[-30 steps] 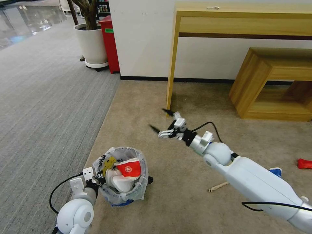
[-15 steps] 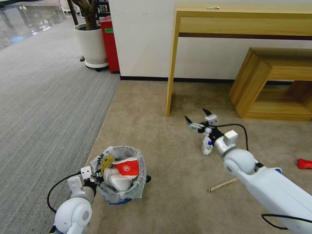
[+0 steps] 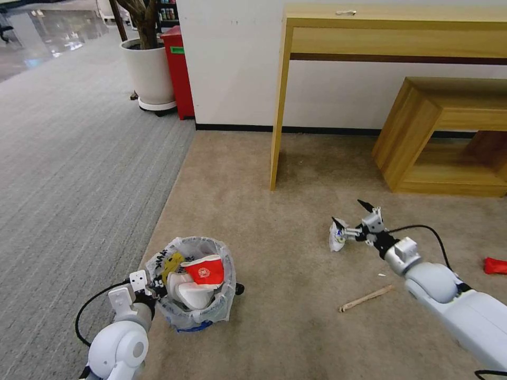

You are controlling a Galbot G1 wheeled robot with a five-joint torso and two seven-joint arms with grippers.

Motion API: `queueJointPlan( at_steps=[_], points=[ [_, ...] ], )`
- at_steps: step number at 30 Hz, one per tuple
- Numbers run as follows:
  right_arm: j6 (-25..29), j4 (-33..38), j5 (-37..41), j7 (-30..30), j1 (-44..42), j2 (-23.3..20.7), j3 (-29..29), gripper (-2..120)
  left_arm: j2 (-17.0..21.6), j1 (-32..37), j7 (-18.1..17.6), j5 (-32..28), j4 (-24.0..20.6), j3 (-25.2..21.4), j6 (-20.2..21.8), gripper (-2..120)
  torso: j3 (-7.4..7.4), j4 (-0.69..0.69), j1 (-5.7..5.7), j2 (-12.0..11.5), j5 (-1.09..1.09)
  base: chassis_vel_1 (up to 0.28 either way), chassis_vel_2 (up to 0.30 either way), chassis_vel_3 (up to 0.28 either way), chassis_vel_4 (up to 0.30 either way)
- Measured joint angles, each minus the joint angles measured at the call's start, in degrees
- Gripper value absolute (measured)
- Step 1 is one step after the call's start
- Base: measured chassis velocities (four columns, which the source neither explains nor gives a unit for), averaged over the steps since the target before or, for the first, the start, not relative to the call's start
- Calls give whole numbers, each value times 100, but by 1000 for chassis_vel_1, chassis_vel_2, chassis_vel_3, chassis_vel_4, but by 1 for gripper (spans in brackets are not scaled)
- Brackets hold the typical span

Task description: Pick up the trash bin and place the garbage on the floor into it.

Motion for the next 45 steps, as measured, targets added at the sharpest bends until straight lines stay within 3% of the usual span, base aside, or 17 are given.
queueJointPlan(
  at_steps=[2, 7, 9, 17, 32, 45],
  points=[
    [475, -140, -179, -536, -11, -32, 64, 100, -16, -28, 3, 8, 38, 9, -8, 0, 0, 1, 0, 0, -1, 0, 0, 0, 0],
    [866, -201, -424, -1040, -27, -107, 171, 99, -31, -63, 8, 13, 77, 23, -12, 0, 0, 1, 0, 0, 0, 0, 0, 0, 0],
    [1181, -220, -622, -1703, -27, -186, 338, 99, -51, -87, 14, 17, 109, 32, -18, 0, 0, 1, 0, 1, -1, 0, 0, 0, 0],
    [1549, -293, -885, -2713, -61, -473, 520, 98, -78, -92, 46, 38, 149, 33, -54, 0, 0, 0, 0, 1, -2, 0, 0, 0, 0],
    [1519, -1068, -1523, -2955, -180, -870, 654, 99, -118, -213, 81, 81, 339, 32, -84, 0, 0, -1, 0, 1, -1, 0, 0, 0, 0],
    [1325, -1484, -1909, -2582, -116, -867, 186, 98, -193, -279, 79, 152, 484, 38, -114, 0, 0, 0, -1, 1, -1, 0, 0, 0, 0]
  ],
)
